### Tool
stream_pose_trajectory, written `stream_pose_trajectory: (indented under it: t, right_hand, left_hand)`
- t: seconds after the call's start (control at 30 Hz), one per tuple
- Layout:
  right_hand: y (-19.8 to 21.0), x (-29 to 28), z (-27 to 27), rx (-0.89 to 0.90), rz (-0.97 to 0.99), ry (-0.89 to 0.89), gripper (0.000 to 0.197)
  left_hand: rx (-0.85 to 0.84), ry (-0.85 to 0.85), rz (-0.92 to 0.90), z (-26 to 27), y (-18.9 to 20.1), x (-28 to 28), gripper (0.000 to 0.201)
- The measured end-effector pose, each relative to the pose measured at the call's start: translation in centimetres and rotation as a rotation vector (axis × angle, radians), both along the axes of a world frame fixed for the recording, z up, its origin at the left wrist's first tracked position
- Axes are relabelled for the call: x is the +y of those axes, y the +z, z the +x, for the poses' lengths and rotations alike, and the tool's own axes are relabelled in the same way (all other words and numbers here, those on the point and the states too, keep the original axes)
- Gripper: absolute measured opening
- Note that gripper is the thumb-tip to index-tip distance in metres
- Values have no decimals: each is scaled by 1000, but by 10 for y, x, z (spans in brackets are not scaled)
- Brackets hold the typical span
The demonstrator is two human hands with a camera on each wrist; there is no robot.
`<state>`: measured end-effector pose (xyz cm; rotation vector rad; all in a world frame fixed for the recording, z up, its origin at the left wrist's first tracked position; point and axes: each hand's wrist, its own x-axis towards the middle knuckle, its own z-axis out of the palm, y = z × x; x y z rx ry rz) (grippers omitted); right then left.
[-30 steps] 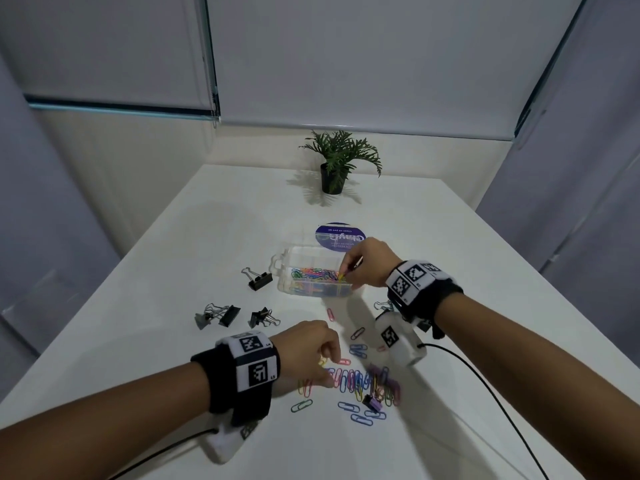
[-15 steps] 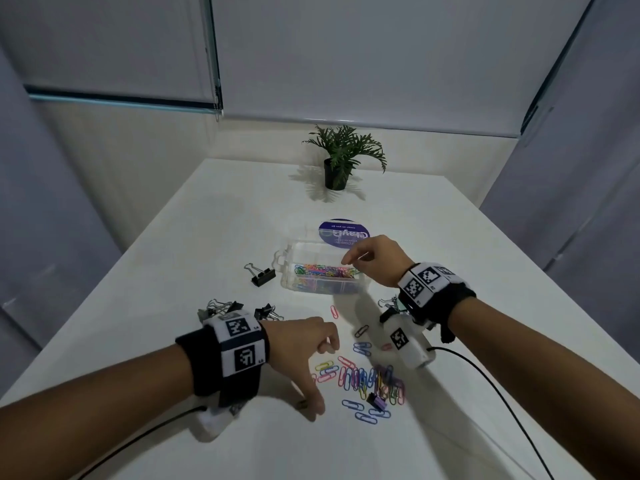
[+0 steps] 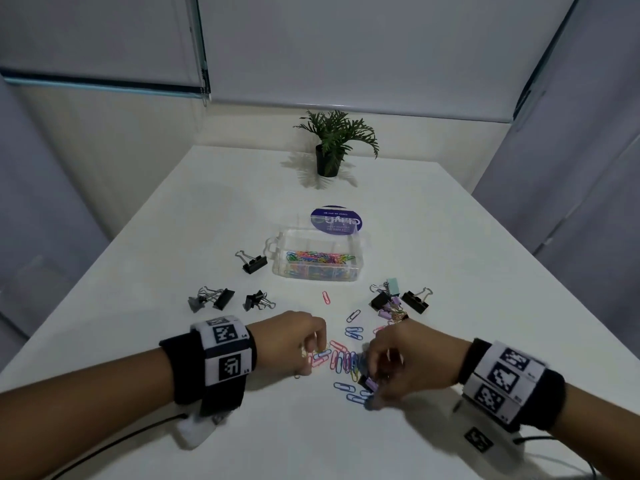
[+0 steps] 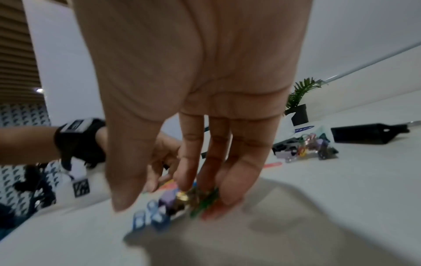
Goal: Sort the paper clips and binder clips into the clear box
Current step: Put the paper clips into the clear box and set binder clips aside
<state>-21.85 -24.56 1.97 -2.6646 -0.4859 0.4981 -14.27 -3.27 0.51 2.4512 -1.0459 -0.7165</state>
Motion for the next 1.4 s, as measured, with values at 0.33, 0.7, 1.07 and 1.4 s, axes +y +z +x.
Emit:
stream_pose_trajectory:
  t: [0.33, 0.7, 1.07, 1.4]
  right_hand:
    - [-9, -7, 1, -103, 24, -100, 12]
    - [-1, -43, 3, 16, -6, -165, 24]
    - [-10, -34, 11, -32, -48, -58, 21]
    - [-14, -39, 12, -1, 27, -205, 27]
  left_hand:
    - [-84, -115, -123, -25, 9, -39, 23]
    - [-216, -233, 41, -29, 5, -66, 24]
    - [-183, -164, -127, -11, 17, -51, 24]
    - [-353, 79, 129, 37, 12, -6, 22]
